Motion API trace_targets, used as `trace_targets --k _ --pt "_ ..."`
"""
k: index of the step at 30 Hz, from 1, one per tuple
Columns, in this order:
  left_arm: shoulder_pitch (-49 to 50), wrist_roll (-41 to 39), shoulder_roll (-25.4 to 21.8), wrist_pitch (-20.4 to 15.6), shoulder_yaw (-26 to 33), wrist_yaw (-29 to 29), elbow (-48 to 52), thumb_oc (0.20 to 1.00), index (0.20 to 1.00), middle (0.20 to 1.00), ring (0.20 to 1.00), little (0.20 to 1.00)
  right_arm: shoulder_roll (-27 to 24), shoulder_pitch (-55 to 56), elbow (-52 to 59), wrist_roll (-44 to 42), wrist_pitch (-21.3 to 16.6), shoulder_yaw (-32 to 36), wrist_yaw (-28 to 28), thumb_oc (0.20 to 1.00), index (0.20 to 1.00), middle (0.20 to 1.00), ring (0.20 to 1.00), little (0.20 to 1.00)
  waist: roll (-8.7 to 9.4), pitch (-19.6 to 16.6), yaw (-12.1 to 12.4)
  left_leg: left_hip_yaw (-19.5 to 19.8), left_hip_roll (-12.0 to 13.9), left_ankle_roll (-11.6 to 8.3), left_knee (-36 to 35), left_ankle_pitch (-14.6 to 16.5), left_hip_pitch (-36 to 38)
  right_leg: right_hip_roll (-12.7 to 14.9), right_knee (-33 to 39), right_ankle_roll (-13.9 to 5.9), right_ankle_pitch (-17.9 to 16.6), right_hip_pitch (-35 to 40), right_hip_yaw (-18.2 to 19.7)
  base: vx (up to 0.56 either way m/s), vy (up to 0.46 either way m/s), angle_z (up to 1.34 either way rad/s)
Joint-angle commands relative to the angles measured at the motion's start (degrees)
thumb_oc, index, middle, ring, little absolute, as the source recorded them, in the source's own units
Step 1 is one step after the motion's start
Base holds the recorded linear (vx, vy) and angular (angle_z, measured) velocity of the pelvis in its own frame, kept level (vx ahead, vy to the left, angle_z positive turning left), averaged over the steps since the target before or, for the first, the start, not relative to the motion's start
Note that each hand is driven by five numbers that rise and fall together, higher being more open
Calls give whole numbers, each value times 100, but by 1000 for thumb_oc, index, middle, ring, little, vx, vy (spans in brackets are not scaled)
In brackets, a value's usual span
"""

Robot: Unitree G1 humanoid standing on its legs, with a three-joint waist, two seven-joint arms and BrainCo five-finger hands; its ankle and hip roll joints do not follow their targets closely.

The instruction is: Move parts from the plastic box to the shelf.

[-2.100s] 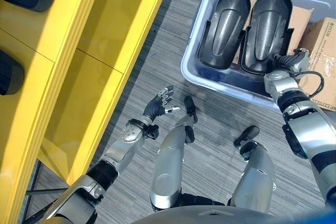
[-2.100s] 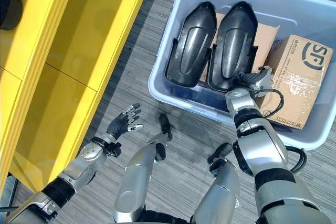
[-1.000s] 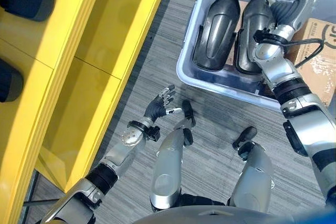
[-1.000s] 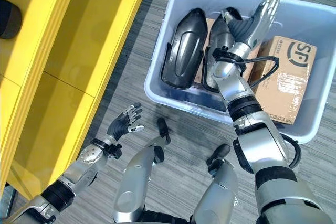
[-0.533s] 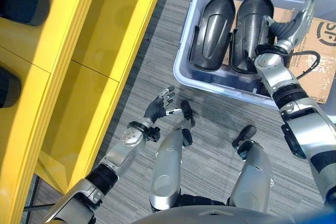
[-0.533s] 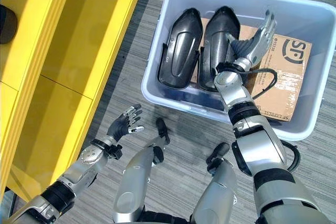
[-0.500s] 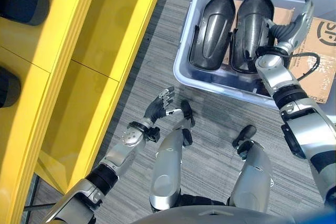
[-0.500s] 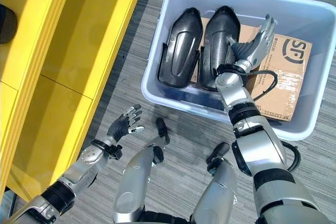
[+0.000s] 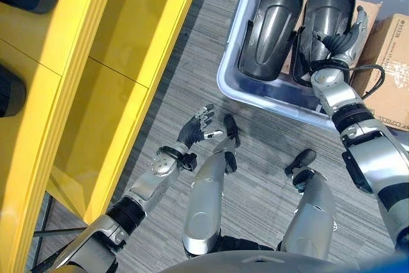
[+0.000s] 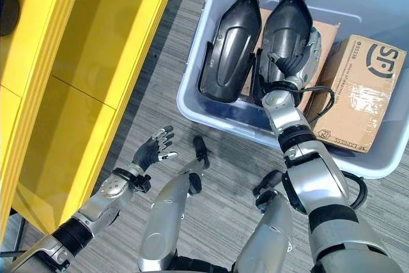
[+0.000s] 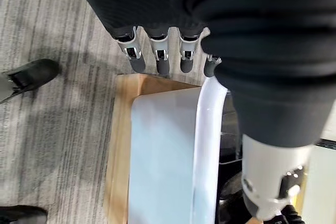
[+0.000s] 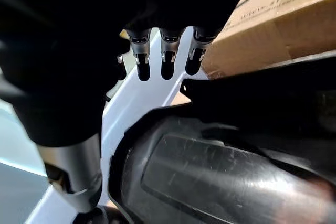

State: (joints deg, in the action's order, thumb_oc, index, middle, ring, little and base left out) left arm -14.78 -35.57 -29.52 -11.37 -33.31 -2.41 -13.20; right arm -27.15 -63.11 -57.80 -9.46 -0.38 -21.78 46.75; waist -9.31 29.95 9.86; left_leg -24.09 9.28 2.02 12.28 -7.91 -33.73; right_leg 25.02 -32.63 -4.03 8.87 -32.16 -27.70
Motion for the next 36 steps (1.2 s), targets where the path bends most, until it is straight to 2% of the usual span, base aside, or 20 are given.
trace_targets --k 1,4,5,6,9,12,19,23,30,33,36 --pt "-157 -22 189 -59 -167 6 210 1000 1000 1000 1000 1000 -269 -363 -114 -252 -22 -142 246 1000 1000 1000 1000 1000 -286 -15 104 44 391 -674 516 753 -16 44 -305 -294 -114 -385 106 0 0 0" --pt "-167 -24 219 -133 -195 -23 142 1000 1000 1000 1000 1000 -279 -335 -197 30 106 -93 827 1000 1000 1000 1000 1000 -290 -15 90 20 404 -682 504 745 -76 43 -304 -308 -121 -443 104 0 0 0" --pt "-175 -27 243 -210 -234 -28 62 1000 1000 1000 1000 1000 -269 -306 -166 215 178 -61 1252 1000 1000 1000 1000 1000 -299 -15 72 -3 415 -682 490 738 -96 48 -307 -319 -134 -479 112 0 0 0" --pt "-184 -39 256 -231 -256 -46 51 1000 1000 1000 1000 1000 -259 -291 -132 299 189 -25 1411 1000 1000 1000 1000 1000 -302 -15 60 -15 418 -680 482 736 -104 49 -305 -327 -140 -494 116 0 0 0" --pt "-213 -57 263 -249 -299 -94 50 1000 1000 1000 1000 1000 -243 -227 -59 560 167 86 1545 1000 1000 1000 1000 1000 -308 -15 36 -23 413 -678 466 733 -129 39 -275 -346 -163 -521 133 0 0 0" --pt "-216 -23 320 -287 -311 -106 1 1000 1000 1000 1000 1000 -189 -210 -9 472 224 65 1677 1000 1000 1000 1000 1000 -312 -15 32 -48 426 -683 455 730 -149 40 -248 -356 -168 -536 135 -3 -2 -2" --pt "-208 7 367 -366 -305 -98 -94 1000 1000 1000 1000 1000 -158 -39 -70 170 15 113 1511 1000 1000 1000 1000 1000 -295 -15 -7 -71 441 -690 443 723 -165 19 -200 -356 -184 -548 156 -1 -3 -1" --pt "-248 -7 360 -336 -286 -57 -114 1000 1000 1000 1000 1000 -156 -1 -135 -76 -101 104 1094 1000 1000 1000 1000 1000 -292 -15 -19 -74 449 -702 459 720 -189 15 -187 -348 -194 -574 170 0 0 0" --pt "-275 13 356 -263 -226 0 -106 1000 1000 1000 1000 1000 -125 68 -309 -560 -70 -8 404 1000 1000 1000 1000 1000 -278 -15 -16 -57 467 -714 499 726 -248 23 -213 -322 -176 -627 173 0 0 0" --pt "-267 -5 349 -243 -179 24 -121 1000 1000 1000 1000 1000 -105 102 -372 -448 -85 -60 95 1000 1000 1000 1000 1000 -265 -15 -13 -47 497 -724 548 731 -284 40 -267 -303 -156 -664 172 0 0 0" --pt "-295 -11 343 -200 -148 21 -117 1000 1000 1000 1000 1000 -108 112 -413 -329 -30 -106 69 1000 1000 1000 1000 1000 -264 -15 -4 -39 494 -722 540 727 -290 44 -276 -294 -155 -674 161 0 0 0"
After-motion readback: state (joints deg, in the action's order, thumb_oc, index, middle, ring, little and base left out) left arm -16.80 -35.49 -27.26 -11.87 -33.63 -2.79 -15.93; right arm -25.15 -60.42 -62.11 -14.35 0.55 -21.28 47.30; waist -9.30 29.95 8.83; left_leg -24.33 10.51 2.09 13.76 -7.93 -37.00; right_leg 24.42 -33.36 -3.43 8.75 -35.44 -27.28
